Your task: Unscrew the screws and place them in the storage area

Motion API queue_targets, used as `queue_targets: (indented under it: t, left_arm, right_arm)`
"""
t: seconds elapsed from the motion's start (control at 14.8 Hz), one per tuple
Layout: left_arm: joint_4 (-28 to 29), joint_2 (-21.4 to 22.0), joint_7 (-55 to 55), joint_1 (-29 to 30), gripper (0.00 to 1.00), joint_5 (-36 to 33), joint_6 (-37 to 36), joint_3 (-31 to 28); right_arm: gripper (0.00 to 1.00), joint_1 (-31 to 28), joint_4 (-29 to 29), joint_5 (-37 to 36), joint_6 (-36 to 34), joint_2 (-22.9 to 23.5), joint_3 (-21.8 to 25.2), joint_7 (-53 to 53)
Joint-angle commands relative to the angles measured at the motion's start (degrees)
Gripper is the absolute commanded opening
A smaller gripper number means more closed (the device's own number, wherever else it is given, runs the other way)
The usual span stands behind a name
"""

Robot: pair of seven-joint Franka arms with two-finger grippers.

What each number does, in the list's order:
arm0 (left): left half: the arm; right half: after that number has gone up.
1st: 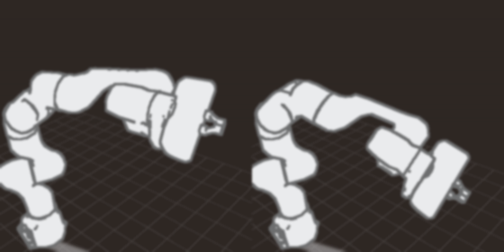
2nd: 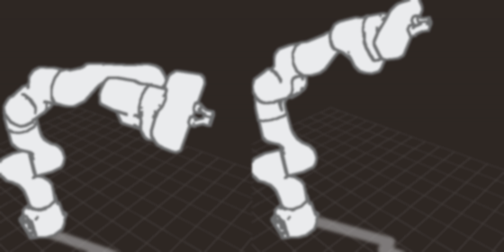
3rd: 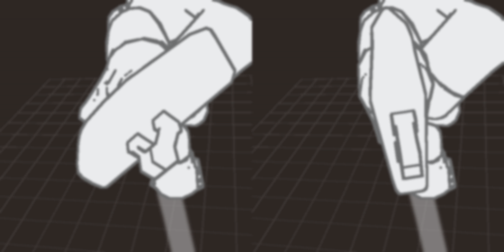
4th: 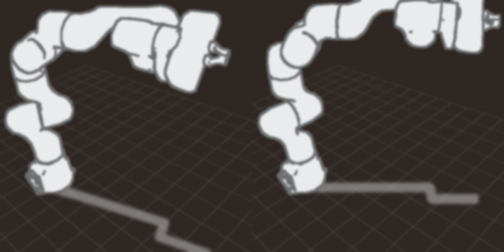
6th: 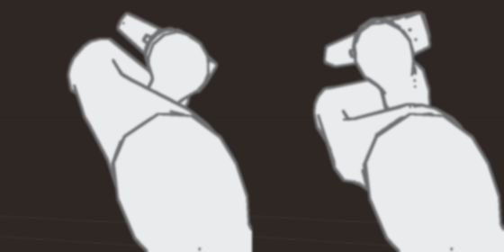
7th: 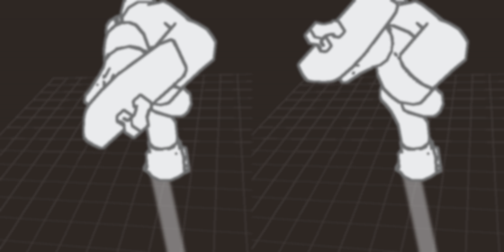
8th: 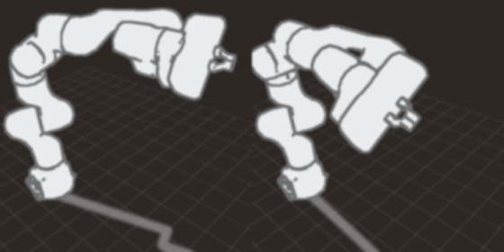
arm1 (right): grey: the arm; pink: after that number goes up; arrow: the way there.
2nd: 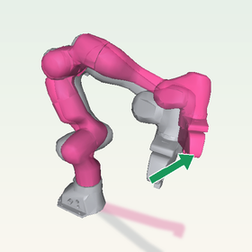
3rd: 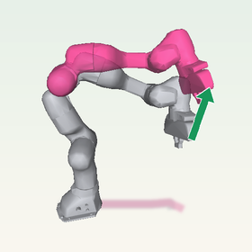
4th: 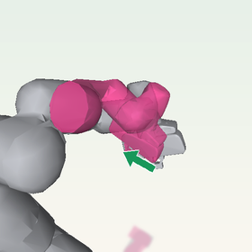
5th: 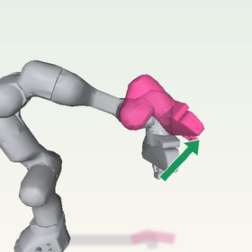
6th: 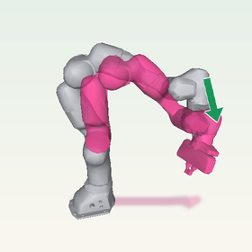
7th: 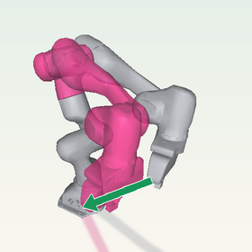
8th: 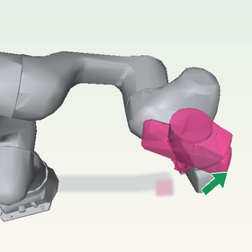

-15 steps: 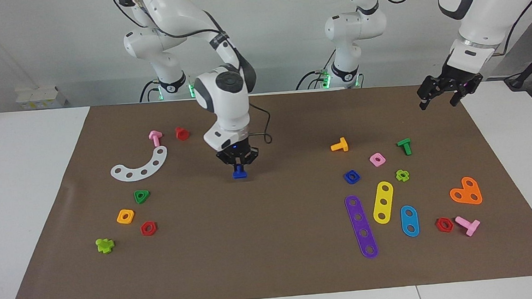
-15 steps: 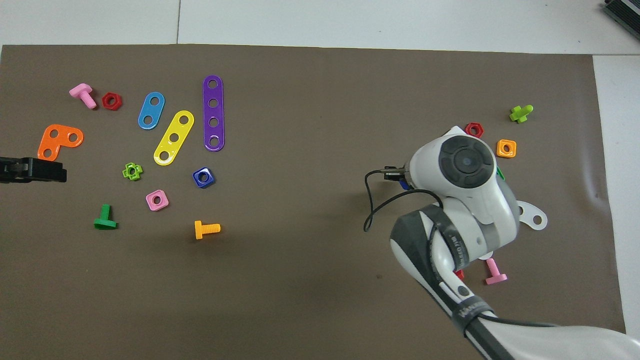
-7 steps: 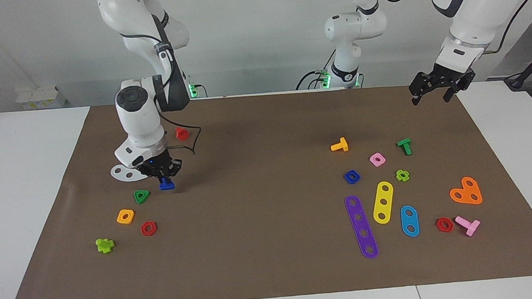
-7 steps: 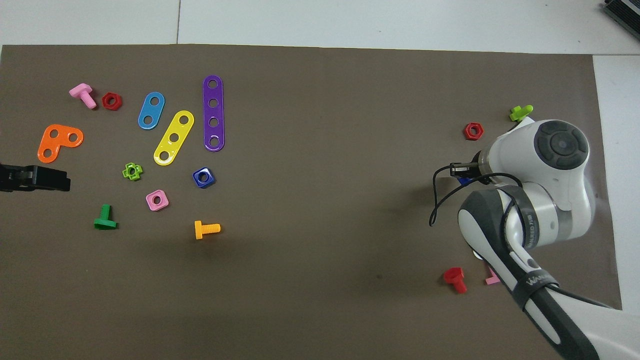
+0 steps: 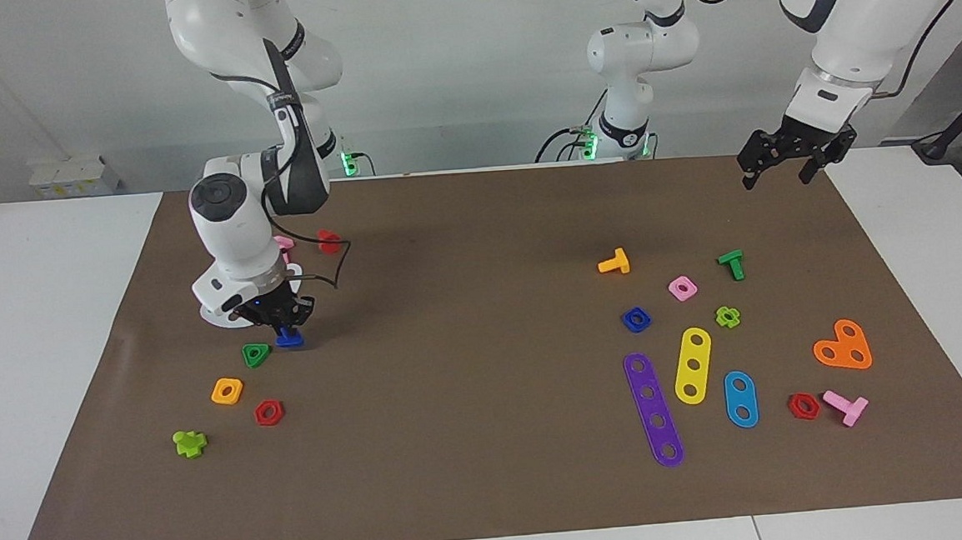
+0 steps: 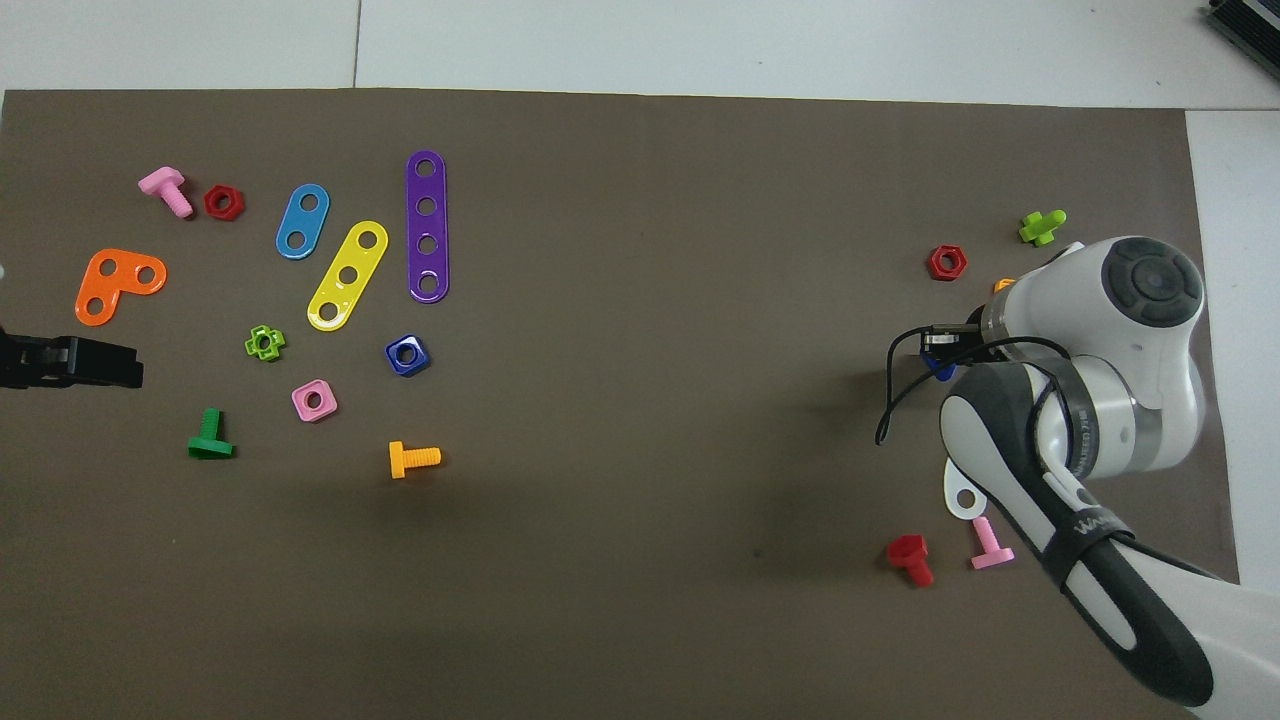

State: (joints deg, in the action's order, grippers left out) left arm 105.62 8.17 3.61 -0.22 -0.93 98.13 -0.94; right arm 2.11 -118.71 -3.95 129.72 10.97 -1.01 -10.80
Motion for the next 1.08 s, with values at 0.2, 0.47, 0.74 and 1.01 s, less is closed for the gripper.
queue_targets:
  t: [0.2, 0.47, 0.74, 1.01]
  left_arm:
    - [2.22, 1.85, 0.26, -0.23, 1.00, -1.44, 2.06, -0.38]
    - [2.14, 1.76, 0.34, -0.31, 1.00, -1.44, 3.02, -0.38]
    - [1.88, 1.41, 0.34, -0.66, 1.00, -1.44, 4.96, -0.38]
    - [1.78, 1.23, 0.08, -0.75, 1.00, -1.36, 5.75, -0.38]
  right_arm:
    - [0.74, -1.23, -0.21, 1.31, 1.59, 0.89, -0.83, 1.66]
    - [0.98, -0.88, 2.15, 1.40, -1.13, -0.95, -0.83, 1.04]
    - [0.99, -0.97, 6.81, 1.40, -8.15, -4.81, -0.83, 1.22]
    - [0.99, -0.88, 11.46, 1.40, -16.58, -10.09, -0.83, 1.31]
